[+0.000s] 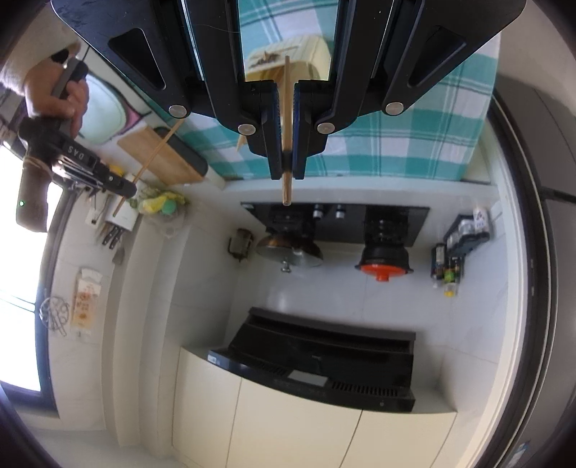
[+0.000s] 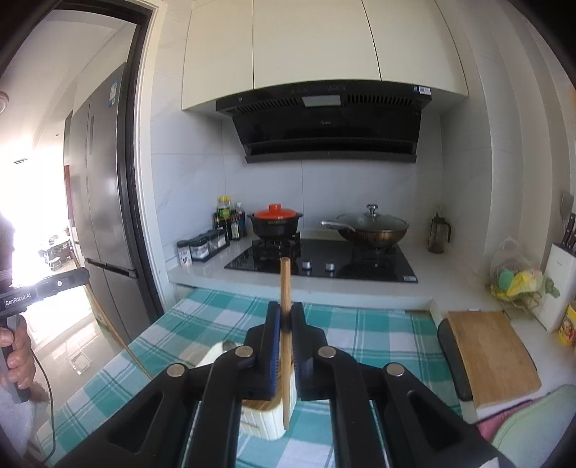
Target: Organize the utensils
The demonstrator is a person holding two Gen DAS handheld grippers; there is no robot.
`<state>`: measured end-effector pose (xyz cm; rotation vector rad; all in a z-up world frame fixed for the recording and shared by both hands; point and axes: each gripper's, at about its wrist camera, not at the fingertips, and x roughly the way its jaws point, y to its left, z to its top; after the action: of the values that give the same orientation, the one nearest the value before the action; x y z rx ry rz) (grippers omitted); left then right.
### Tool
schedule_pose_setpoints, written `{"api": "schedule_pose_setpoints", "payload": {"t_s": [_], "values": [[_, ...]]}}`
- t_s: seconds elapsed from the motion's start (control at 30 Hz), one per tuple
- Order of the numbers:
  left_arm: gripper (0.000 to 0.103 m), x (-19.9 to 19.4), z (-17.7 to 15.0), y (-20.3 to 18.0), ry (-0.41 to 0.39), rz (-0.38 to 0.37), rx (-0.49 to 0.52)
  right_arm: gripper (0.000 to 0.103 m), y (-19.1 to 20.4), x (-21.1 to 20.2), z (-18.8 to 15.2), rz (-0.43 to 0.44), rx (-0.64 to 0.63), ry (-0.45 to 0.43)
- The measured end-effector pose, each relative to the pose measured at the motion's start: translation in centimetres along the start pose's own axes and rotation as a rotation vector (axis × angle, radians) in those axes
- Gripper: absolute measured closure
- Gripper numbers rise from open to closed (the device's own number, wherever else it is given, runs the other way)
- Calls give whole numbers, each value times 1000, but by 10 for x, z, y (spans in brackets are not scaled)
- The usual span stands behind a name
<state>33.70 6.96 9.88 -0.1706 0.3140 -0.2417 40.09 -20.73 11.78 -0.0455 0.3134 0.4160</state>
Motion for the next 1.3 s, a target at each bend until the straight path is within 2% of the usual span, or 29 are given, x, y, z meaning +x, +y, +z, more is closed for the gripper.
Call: {"api": "schedule_pose_setpoints", "payload": {"t_s": [0.07, 0.17, 0.33, 0.5, 0.53, 0.6, 0.63, 0.67, 0.7, 0.73, 0.77, 0.83, 0.93, 1.0, 1.17, 1.3], "values": [[99, 22, 4, 0, -6, 12, -2, 97, 2, 17, 5, 8, 12, -18], [99, 63, -1, 1, 69, 12, -17, 97, 6, 49, -2, 37, 37, 16], [99, 119, -26, 3, 246, 30, -16, 97, 5, 113, -37, 114, 130, 196], [99, 157, -55, 6, 374, 38, -8, 96, -5, 173, -81, 133, 235, 375], [95, 161, -60, 6, 391, 44, -8, 93, -6, 184, -89, 135, 243, 418], [70, 163, -68, 6, 414, 57, -11, 90, -7, 199, -101, 118, 224, 493], [45, 159, -71, 6, 413, 64, -15, 81, -7, 200, -103, 111, 206, 505], [29, 151, -74, 7, 401, 70, -17, 67, -9, 195, -103, 105, 194, 494], [25, 140, -76, 7, 376, 74, -14, 59, -12, 187, -100, 96, 188, 467], [19, 132, -77, 5, 355, 78, -7, 47, -15, 175, -97, 82, 185, 435], [12, 120, -78, 4, 335, 91, 2, 42, -18, 164, -92, 65, 185, 406], [4, 94, -85, 1, 286, 153, 7, 38, -23, 135, -86, 40, 182, 365], [1, 55, -98, -6, 163, 218, 2, 26, -23, 89, -85, -26, 175, 289], [0, 31, -109, -15, 118, 245, 10, 19, -19, 61, -92, -79, 164, 255], [0, 1, -130, -42, 163, 240, 44, 6, 2, 5, -120, -195, 154, 224], [0, -18, -140, -54, 151, 259, 34, 3, 16, -30, -139, -209, 156, 207]]}}
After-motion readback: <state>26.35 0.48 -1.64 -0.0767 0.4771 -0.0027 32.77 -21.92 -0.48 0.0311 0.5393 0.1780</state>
